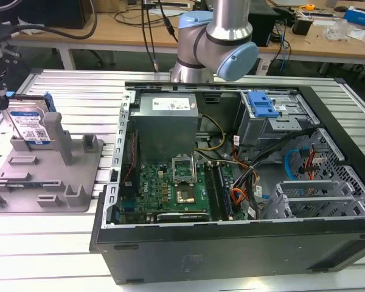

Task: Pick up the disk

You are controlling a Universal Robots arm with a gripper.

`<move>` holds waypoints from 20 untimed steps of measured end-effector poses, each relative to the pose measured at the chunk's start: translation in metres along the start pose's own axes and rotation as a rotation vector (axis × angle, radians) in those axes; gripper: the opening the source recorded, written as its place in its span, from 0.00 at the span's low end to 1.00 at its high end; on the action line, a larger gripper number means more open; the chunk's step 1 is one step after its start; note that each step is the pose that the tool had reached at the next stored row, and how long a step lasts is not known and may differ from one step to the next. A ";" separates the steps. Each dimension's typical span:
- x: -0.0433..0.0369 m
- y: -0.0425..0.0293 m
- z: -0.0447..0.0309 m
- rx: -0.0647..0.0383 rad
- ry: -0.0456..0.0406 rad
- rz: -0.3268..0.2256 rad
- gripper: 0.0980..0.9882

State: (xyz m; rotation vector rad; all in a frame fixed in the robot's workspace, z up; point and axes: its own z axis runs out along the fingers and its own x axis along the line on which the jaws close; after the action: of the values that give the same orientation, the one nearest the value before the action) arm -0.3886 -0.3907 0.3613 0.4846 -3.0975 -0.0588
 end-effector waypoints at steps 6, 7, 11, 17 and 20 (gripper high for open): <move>0.0000 0.0000 0.0000 0.000 0.0049 -0.128 0.01; 0.0000 0.0000 0.0000 0.000 0.0055 -0.145 0.01; 0.0000 0.0000 0.0001 0.000 0.0105 -0.278 0.01; 0.0000 0.0000 0.0002 0.000 0.0153 -0.404 0.02; 0.0000 0.0000 0.0003 0.000 0.0183 -0.482 0.22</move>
State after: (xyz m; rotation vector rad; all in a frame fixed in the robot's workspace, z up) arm -0.3886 -0.3906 0.3610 1.2077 -2.8838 -0.0548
